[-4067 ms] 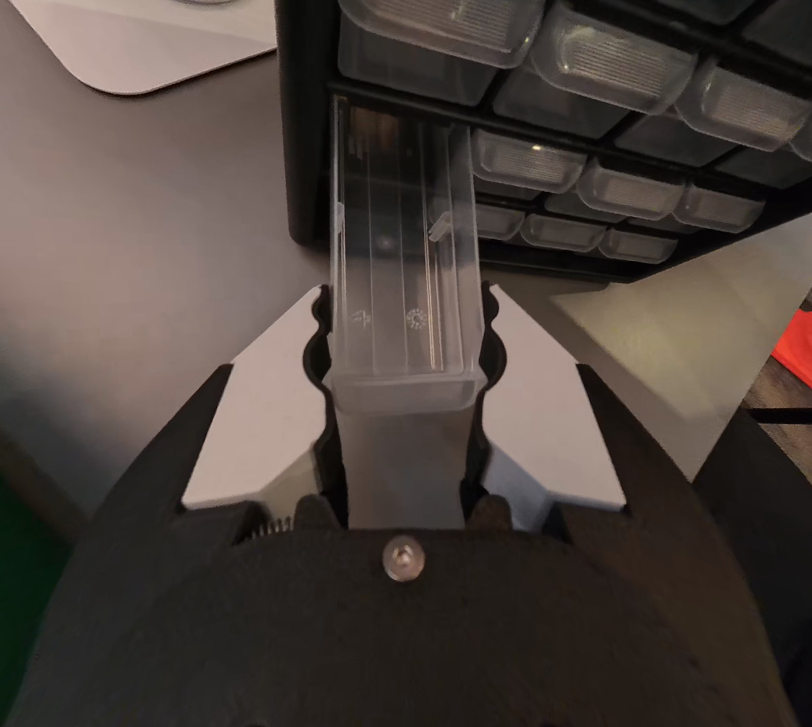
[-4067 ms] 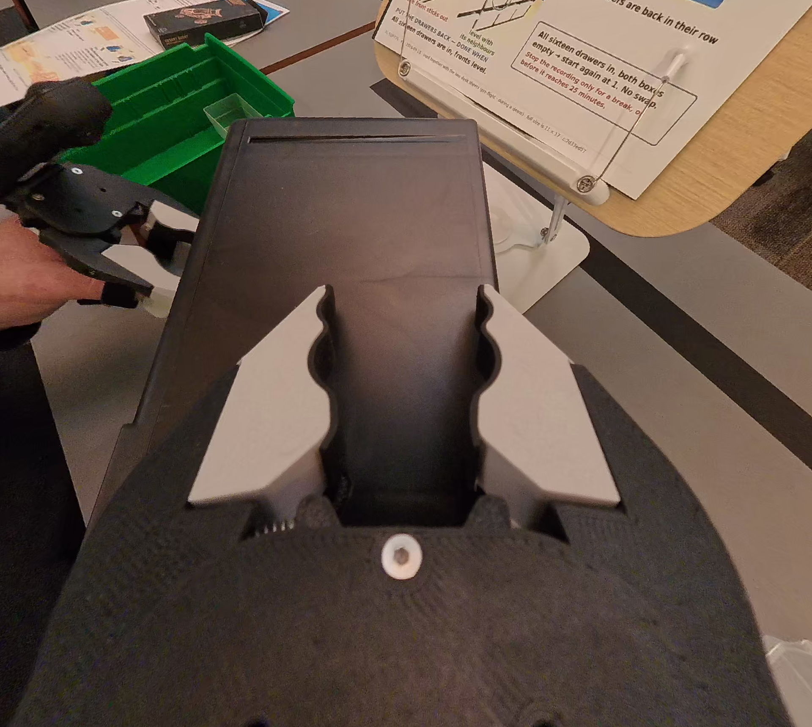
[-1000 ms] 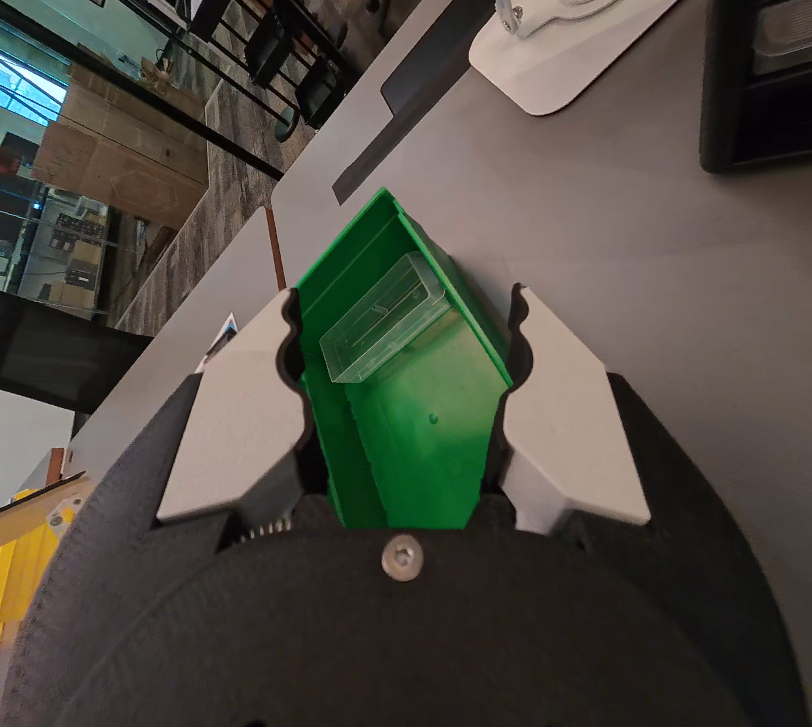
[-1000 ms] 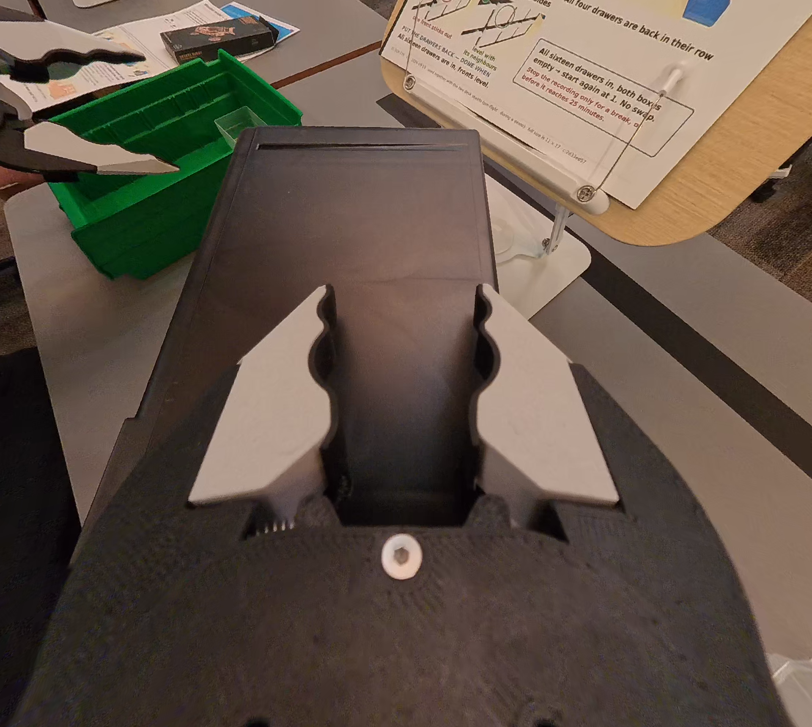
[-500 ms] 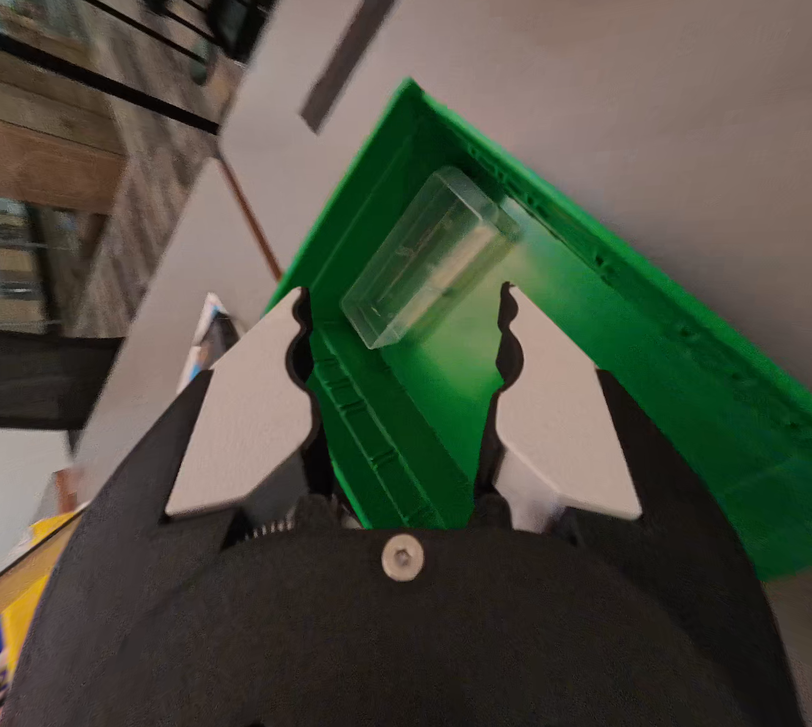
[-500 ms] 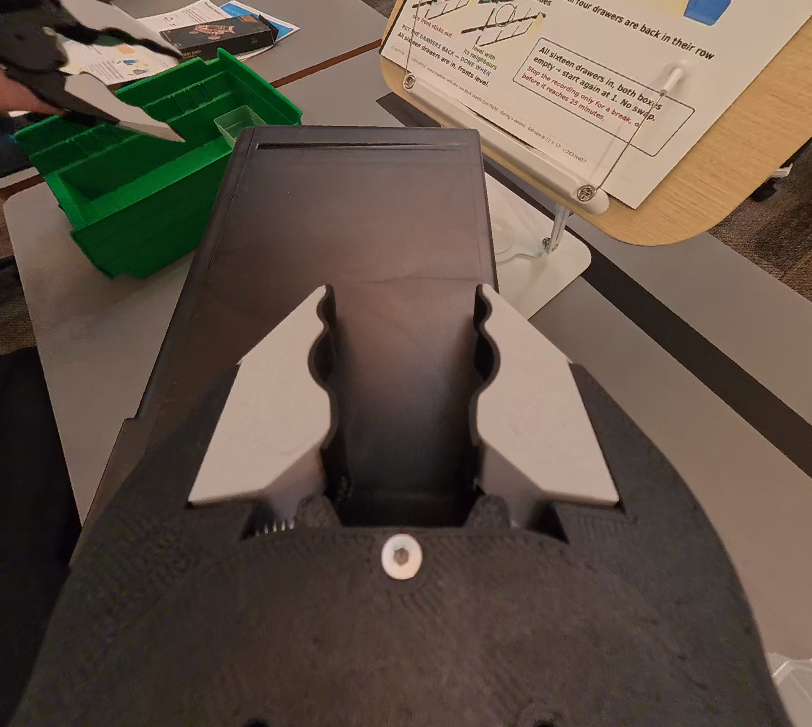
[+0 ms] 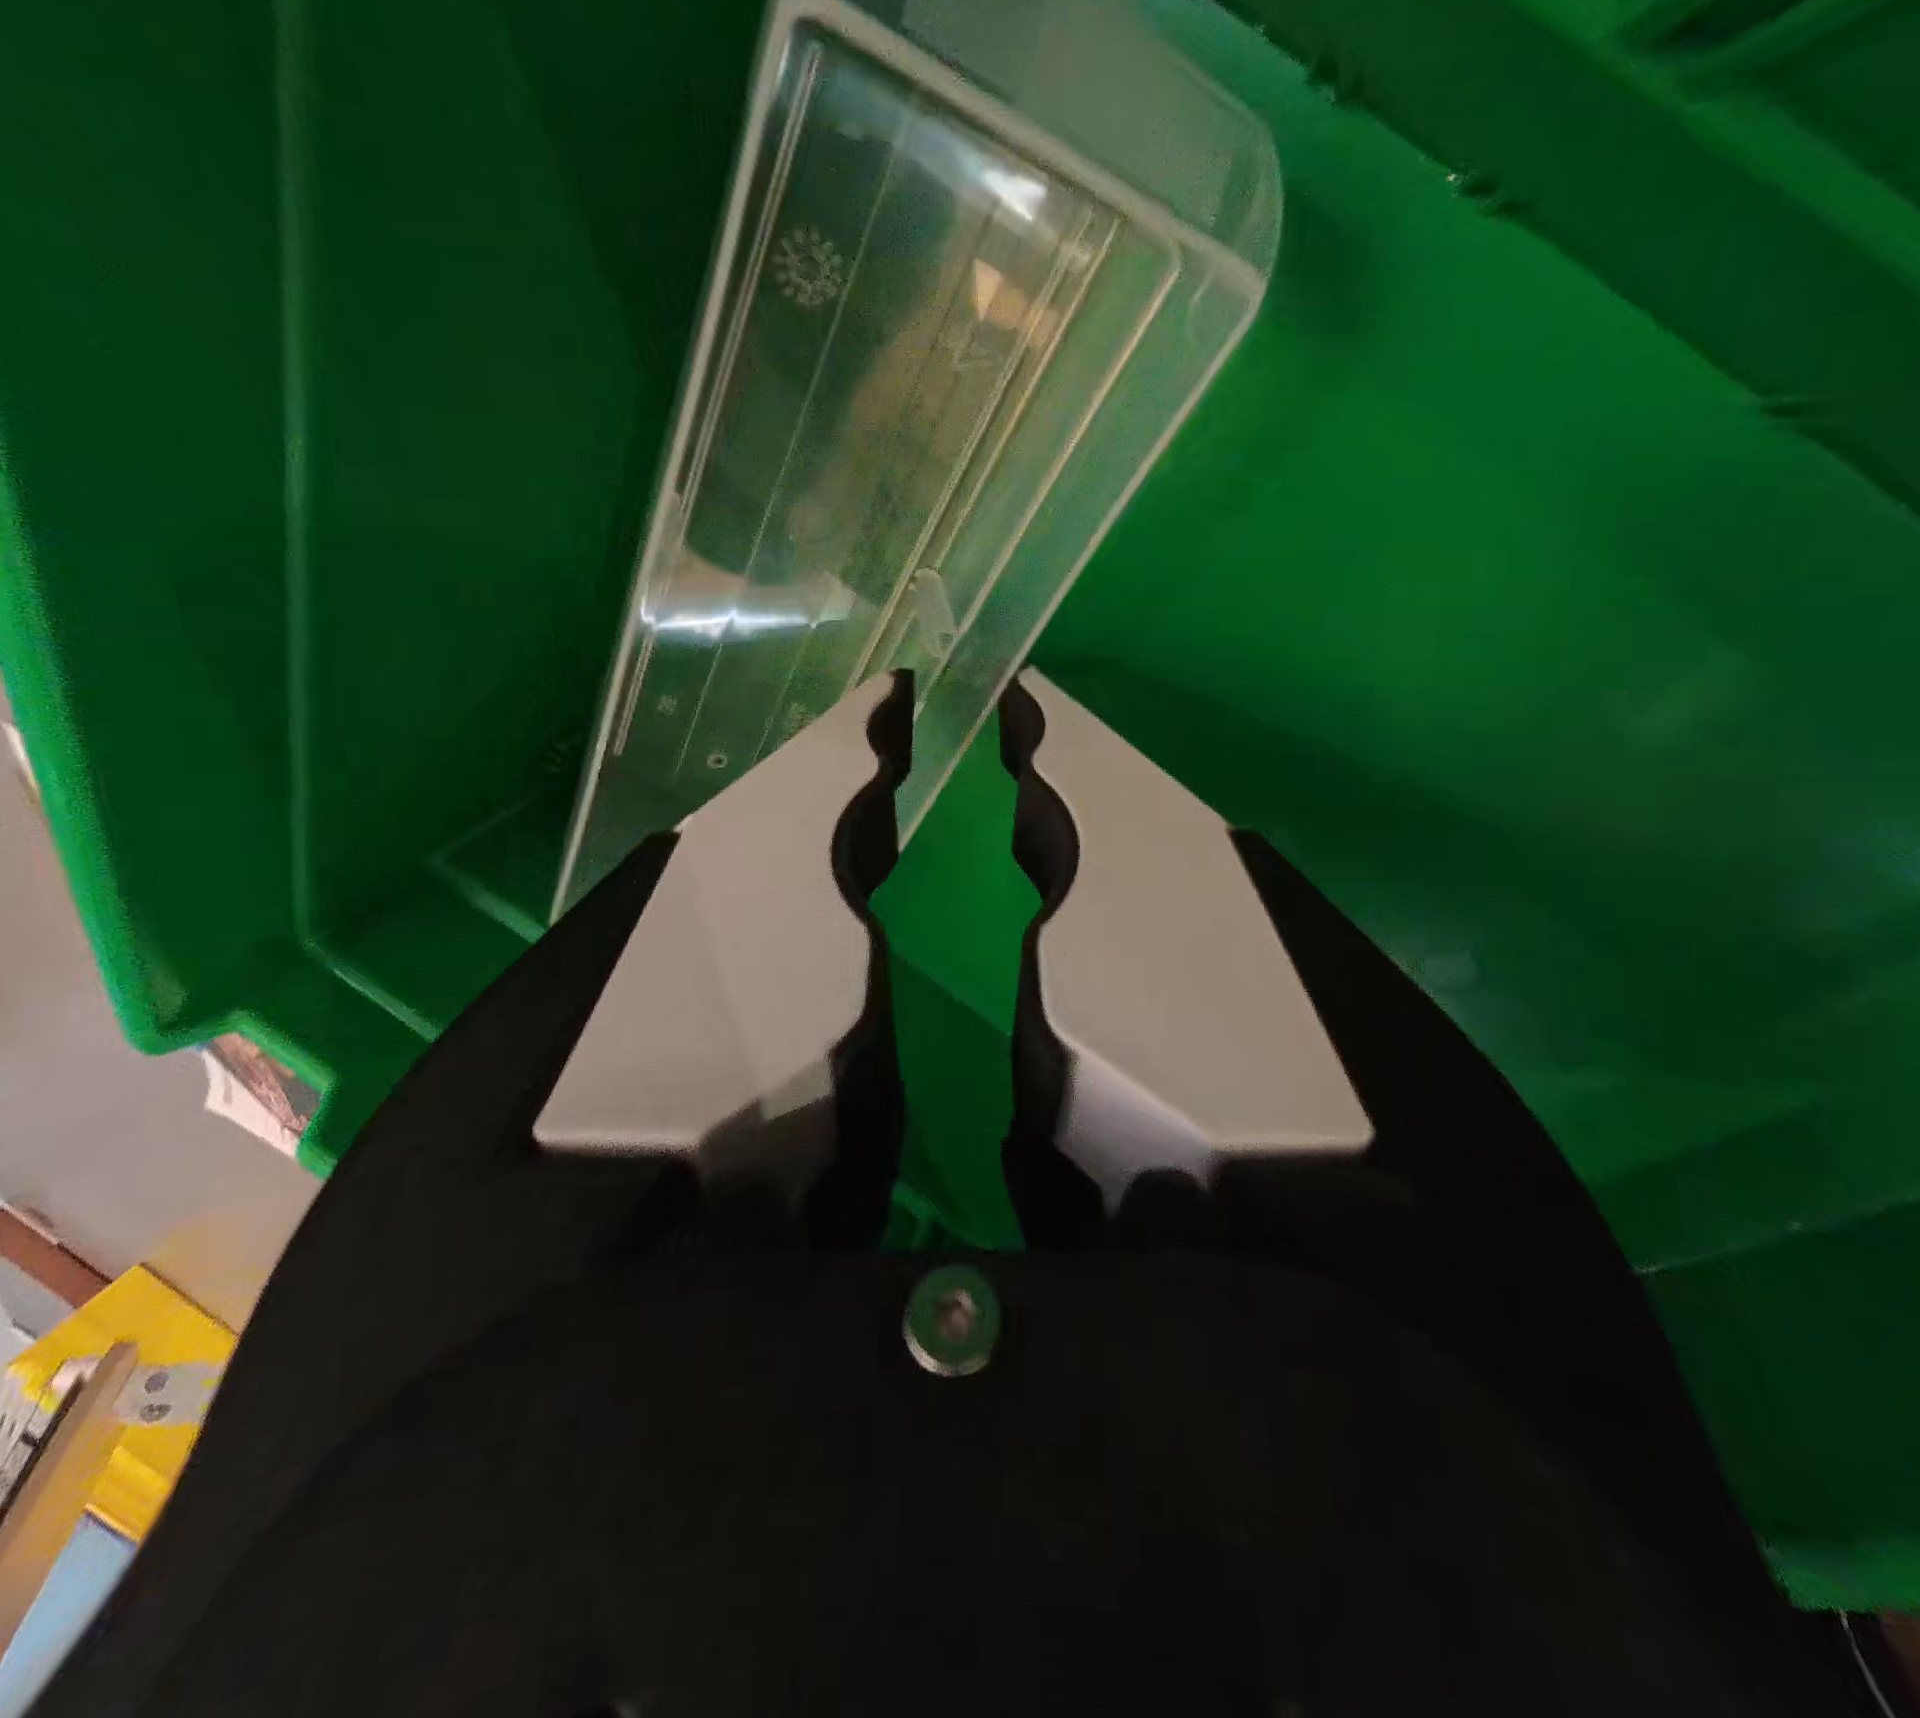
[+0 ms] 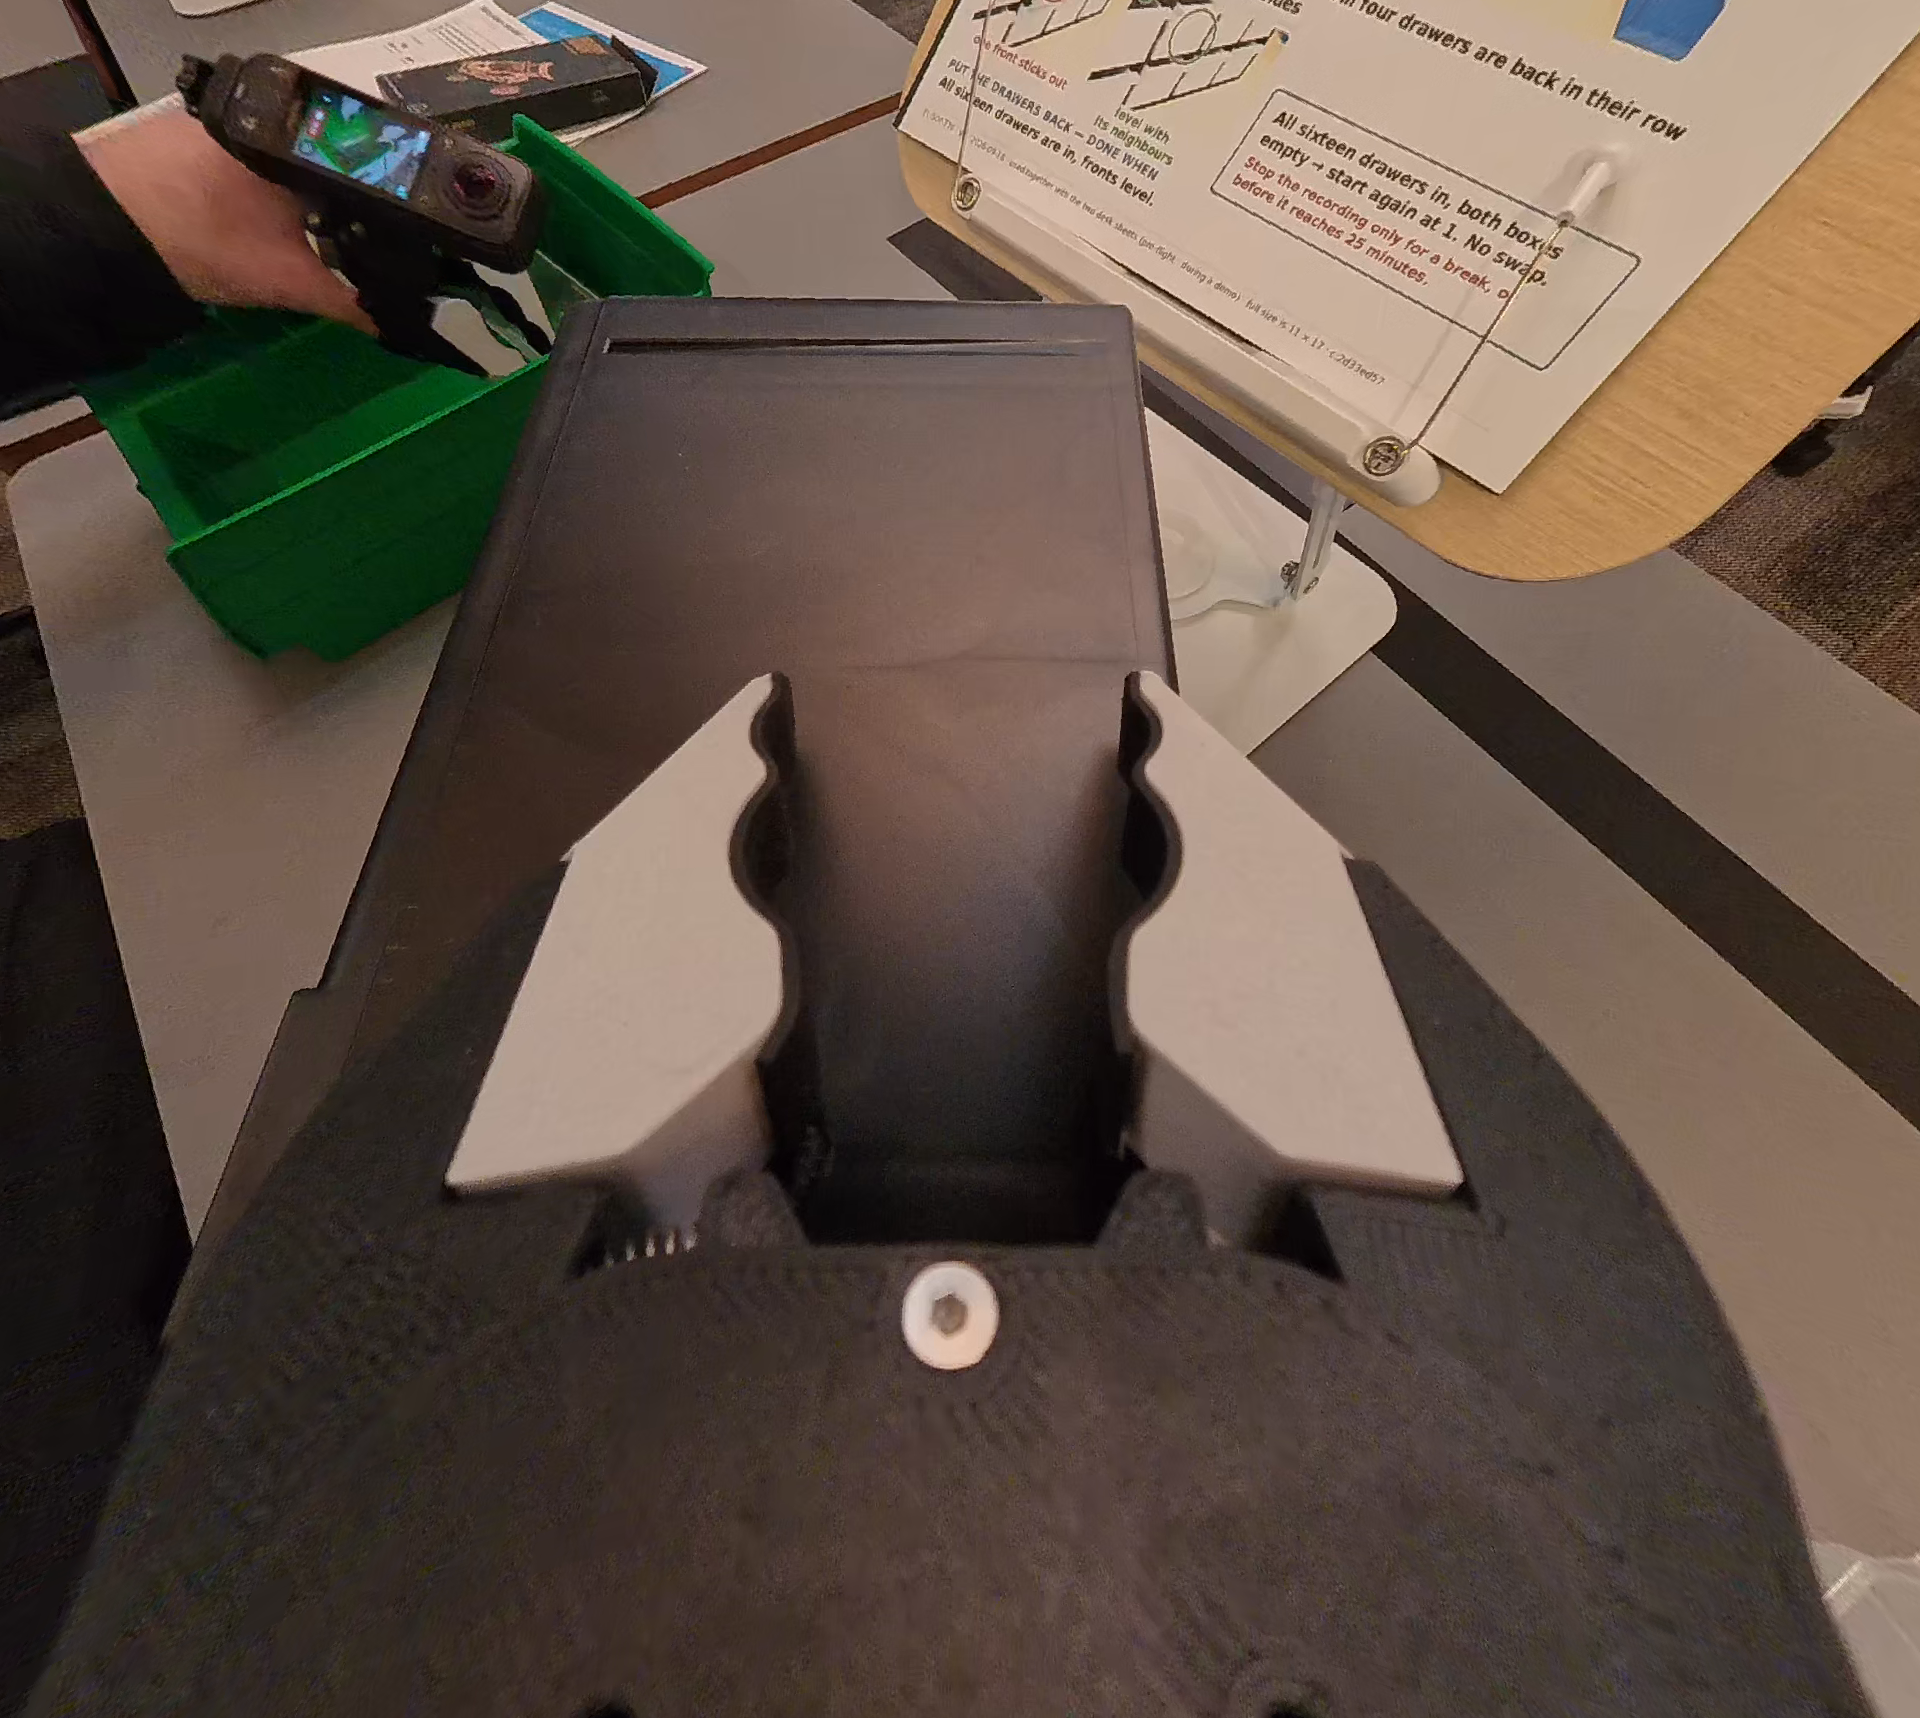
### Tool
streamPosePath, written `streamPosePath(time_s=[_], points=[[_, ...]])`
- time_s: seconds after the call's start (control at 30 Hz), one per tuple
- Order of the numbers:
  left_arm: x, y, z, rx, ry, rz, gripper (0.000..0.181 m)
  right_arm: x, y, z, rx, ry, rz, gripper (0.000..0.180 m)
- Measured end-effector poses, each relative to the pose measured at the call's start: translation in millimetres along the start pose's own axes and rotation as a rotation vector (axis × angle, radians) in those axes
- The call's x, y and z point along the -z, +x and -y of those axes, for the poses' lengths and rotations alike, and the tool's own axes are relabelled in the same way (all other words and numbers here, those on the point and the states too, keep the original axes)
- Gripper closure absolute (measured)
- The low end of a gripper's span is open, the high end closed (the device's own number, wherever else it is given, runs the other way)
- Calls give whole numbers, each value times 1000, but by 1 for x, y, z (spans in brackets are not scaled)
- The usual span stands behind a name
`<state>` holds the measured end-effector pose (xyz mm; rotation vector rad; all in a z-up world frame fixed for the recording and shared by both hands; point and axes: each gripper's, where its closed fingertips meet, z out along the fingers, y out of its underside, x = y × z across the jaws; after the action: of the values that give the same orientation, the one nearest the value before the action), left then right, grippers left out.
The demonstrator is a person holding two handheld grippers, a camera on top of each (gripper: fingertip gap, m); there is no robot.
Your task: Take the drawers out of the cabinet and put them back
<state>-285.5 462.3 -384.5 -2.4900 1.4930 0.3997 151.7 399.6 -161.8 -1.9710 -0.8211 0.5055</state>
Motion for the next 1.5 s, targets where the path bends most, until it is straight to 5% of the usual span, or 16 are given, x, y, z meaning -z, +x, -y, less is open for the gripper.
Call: streamPosePath(time_s=[0.13, 0.33, 0.57, 0.6, 0.67, 0.73, 0.93, 1.13, 1.33, 1.5], points=[[14, 18, 2, 46, -7, -72, 180, 0, 0, 0, 0, 1, 0, 117], [36, 73, -16, 5, -57, -258, 176, 0, 0, 0, 1, 5, 0, 117], [49, 43, 2, 154, 142, -117, 73, 0, 0, 0, 1, 5, 0, 117], [44, 44, -2, 160, 108, -138, 70, 0, 0, 0, 0, 5, 0, 117], [28, 47, -10, 154, 35, -167, 76, 0, 0, 0, 0, 6, -1, 117], [15, 52, -19, 157, -17, -202, 114, 0, 0, 0, -1, 8, -2, 117], [41, 38, -11, 222, 139, -144, 120, 0, 0, 0, 0, 6, -1, 117], [122, 44, 0, 116, 307, -66, 121, -1, 0, 0, 1, -6, -1, 117], [201, 136, 62, -302, 472, -174, 119, -1, 0, 0, 1, -7, -1, 117], [176, 230, 105, -642, 346, -194, 119, 0, 0, 0, 1, -1, 0, 117]])
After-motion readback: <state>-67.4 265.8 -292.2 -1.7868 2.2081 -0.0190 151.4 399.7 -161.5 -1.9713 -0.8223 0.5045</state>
